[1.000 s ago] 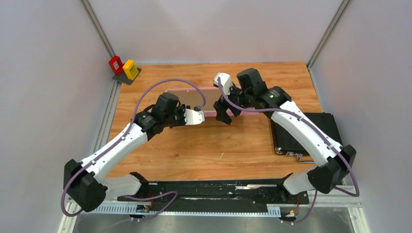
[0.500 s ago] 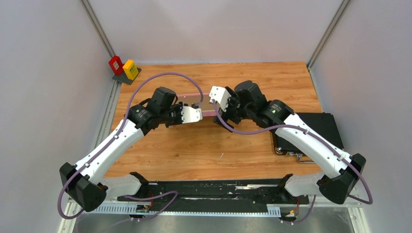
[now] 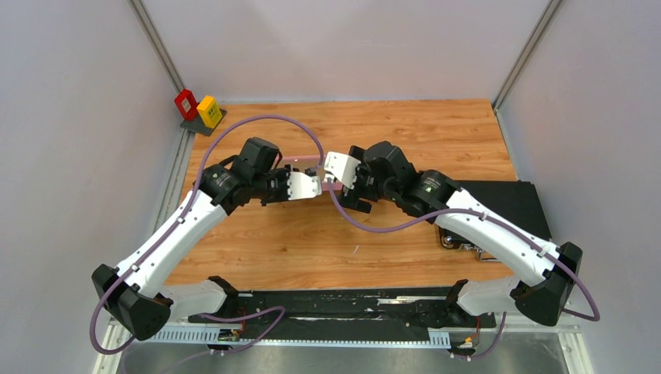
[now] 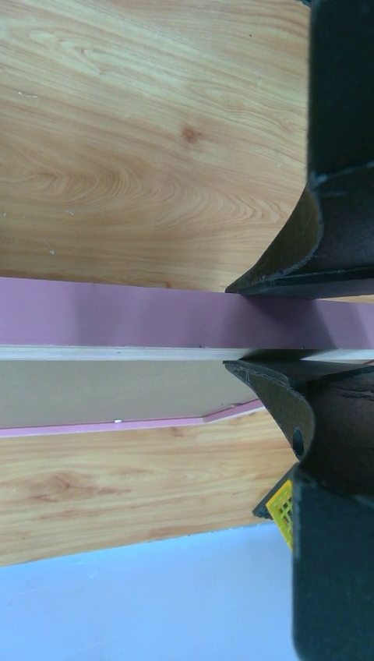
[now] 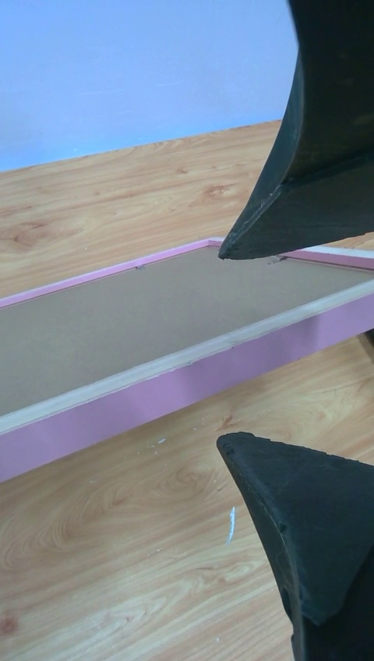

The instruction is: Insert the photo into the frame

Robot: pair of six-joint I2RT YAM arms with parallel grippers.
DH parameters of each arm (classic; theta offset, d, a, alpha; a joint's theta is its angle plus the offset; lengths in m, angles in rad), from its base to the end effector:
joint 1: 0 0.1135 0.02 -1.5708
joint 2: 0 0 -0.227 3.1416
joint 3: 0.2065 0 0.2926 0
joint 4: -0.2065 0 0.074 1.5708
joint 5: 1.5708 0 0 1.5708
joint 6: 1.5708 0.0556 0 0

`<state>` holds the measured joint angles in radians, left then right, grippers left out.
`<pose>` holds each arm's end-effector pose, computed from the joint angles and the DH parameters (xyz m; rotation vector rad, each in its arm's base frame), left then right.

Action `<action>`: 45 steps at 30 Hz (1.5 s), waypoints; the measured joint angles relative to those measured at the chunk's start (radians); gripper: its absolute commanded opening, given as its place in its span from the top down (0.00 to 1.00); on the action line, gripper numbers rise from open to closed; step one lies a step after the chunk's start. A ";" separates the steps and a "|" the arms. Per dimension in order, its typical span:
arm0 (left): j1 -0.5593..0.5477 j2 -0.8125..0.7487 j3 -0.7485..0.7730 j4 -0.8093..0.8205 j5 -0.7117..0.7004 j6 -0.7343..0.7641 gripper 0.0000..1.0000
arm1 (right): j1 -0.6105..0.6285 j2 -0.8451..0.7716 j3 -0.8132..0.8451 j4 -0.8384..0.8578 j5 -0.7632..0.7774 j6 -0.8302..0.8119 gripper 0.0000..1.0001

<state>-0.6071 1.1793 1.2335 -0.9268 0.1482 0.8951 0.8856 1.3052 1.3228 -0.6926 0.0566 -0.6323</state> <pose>0.2409 -0.1773 0.2999 1.7065 1.7315 -0.0516 0.2219 0.2665 0.3166 -1.5230 1.6501 0.0732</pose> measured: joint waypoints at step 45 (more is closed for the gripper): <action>0.003 -0.037 0.019 -0.070 0.042 0.027 1.00 | 0.039 0.004 -0.124 0.117 0.062 -0.068 0.70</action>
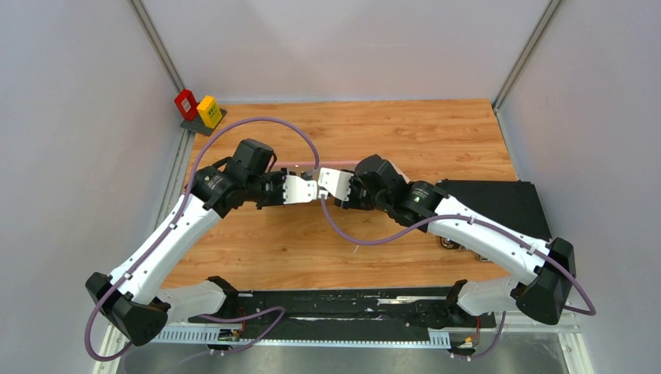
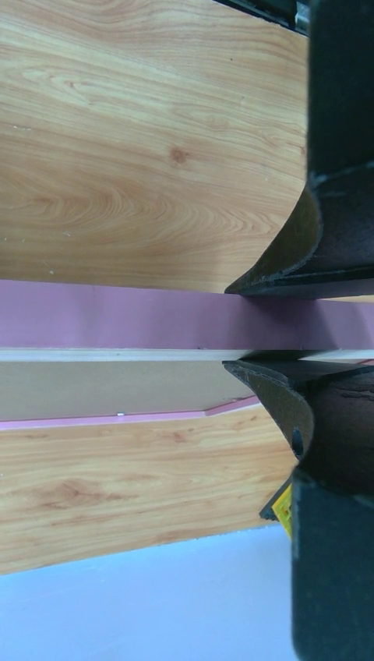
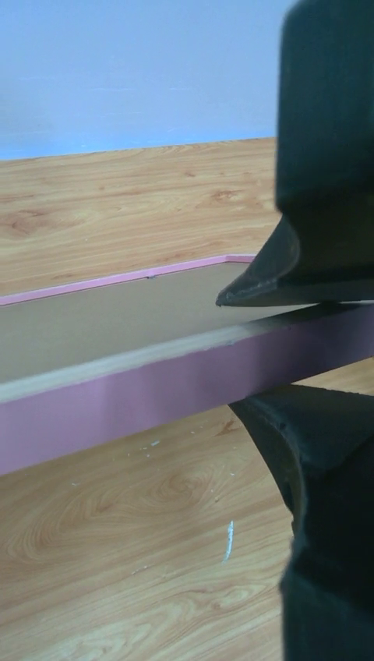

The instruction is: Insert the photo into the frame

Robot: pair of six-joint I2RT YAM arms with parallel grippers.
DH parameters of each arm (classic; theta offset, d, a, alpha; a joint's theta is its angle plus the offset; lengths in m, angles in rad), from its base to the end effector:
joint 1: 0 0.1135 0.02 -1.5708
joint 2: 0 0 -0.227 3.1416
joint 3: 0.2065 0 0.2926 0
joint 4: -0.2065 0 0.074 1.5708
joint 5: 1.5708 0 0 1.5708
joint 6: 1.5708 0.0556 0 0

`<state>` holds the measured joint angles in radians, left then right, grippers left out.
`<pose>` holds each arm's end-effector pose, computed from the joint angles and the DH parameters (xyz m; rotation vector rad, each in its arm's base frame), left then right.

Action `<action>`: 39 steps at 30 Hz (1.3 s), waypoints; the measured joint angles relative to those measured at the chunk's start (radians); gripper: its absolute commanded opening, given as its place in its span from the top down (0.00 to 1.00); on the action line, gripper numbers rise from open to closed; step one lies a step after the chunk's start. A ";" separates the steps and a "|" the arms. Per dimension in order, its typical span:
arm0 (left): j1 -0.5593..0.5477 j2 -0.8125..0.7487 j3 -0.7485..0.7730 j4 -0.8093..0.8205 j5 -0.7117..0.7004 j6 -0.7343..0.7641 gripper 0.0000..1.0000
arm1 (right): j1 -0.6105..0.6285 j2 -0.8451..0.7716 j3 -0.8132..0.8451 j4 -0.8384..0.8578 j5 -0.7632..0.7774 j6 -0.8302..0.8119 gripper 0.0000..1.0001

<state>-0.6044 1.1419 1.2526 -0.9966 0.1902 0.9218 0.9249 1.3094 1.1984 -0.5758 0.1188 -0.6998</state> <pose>0.2285 -0.1706 0.3116 1.7433 1.7030 -0.0922 0.2174 0.2775 0.2788 -1.5904 1.5942 -0.0134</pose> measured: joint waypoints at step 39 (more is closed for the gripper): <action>0.021 -0.062 -0.002 0.136 -0.037 -0.001 0.00 | 0.009 0.019 0.125 -0.202 -0.071 0.000 1.00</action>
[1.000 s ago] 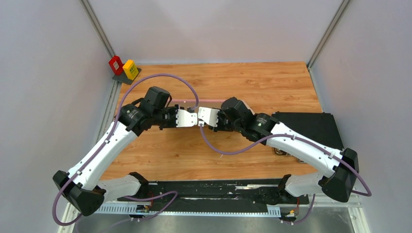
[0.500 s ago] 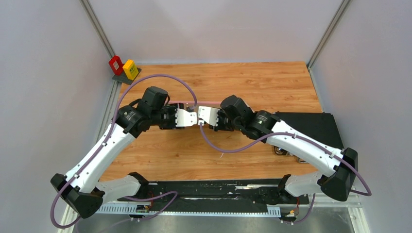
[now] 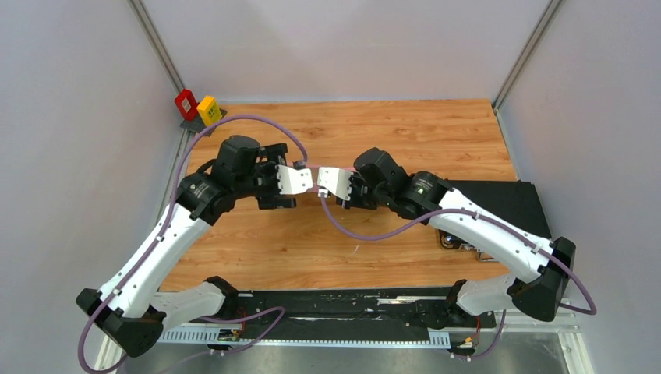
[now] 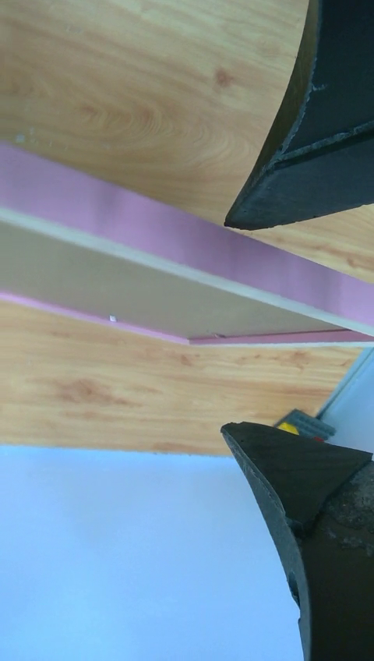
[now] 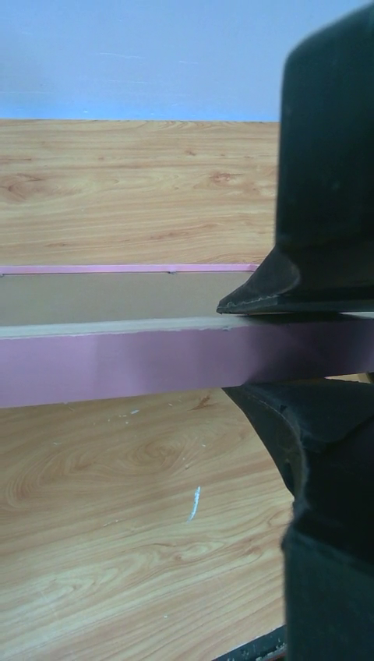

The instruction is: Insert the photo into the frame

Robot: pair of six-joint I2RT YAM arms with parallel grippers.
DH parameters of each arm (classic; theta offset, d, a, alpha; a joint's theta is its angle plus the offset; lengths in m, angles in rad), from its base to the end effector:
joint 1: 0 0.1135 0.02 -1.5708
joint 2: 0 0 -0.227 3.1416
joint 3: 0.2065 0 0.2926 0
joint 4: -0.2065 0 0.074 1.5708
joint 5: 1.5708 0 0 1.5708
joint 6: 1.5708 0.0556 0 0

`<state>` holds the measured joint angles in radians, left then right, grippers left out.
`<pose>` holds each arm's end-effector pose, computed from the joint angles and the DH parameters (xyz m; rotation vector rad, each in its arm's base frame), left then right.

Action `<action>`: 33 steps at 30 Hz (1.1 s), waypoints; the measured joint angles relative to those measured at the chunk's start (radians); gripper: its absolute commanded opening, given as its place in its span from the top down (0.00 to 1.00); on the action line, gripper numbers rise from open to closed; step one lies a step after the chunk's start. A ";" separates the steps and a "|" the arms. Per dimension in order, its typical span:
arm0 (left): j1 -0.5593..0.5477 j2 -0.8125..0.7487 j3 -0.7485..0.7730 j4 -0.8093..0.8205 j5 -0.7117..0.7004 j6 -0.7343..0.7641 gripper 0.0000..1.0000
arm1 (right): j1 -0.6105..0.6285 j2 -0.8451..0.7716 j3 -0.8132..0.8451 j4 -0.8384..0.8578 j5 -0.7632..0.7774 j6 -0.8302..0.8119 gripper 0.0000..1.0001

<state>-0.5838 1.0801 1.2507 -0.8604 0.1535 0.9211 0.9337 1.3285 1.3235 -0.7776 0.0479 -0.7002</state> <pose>0.2327 -0.1639 0.3394 1.5969 1.5864 0.0075 0.2068 0.2750 0.3011 -1.6993 1.6275 0.0580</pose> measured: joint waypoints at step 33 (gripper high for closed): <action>0.142 -0.092 0.098 0.214 -0.125 -0.315 0.00 | -0.171 0.436 0.789 -0.341 -0.216 0.544 1.00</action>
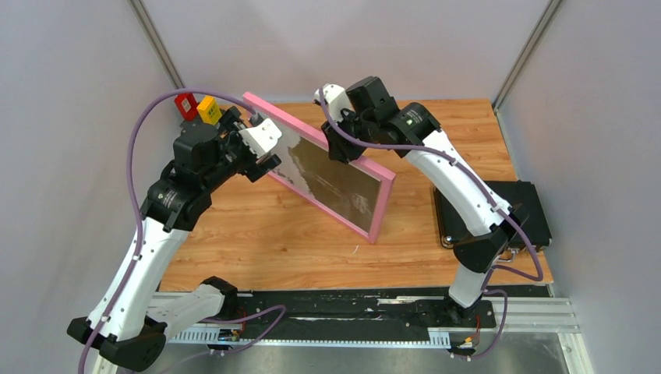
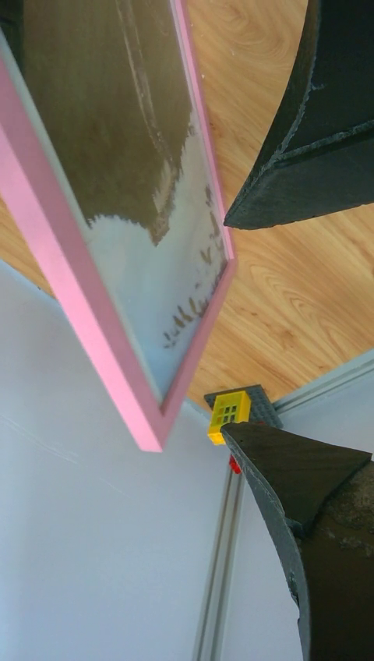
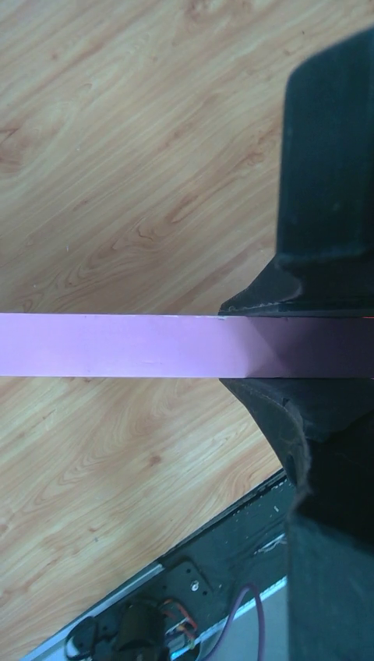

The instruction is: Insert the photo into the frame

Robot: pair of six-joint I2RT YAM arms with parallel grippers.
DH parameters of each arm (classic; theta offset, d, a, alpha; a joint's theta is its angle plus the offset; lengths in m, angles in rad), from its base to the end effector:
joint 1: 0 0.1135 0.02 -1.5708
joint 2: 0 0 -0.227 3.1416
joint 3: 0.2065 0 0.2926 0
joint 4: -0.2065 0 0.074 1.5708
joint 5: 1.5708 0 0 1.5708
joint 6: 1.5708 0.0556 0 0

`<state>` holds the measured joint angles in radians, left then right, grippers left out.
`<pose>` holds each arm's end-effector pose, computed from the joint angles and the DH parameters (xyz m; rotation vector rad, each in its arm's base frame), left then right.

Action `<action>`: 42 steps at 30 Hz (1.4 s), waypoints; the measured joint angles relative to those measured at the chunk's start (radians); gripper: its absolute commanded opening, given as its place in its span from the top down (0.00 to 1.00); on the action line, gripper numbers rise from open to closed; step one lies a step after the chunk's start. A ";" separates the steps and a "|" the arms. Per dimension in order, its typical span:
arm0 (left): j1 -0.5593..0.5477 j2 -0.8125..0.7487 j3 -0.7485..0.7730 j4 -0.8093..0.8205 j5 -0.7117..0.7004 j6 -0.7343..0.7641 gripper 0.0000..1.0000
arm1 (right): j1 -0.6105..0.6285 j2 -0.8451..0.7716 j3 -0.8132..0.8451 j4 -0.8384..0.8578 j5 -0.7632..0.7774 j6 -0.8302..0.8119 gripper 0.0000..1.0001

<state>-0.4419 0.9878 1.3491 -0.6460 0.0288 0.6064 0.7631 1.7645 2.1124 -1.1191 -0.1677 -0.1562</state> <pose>0.2398 -0.1152 0.4240 0.9463 1.5969 0.0876 0.2862 0.2865 0.4005 -1.1320 2.0963 0.4916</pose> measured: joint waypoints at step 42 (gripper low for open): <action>0.039 0.011 -0.248 0.090 0.042 -0.092 0.00 | -0.412 -0.081 -0.404 0.426 -0.310 0.448 1.00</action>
<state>-0.4026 0.9985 1.1011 -0.5560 0.0708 0.5140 0.3508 1.6833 1.7084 -0.6926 -0.4774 0.2916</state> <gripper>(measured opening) 0.997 0.243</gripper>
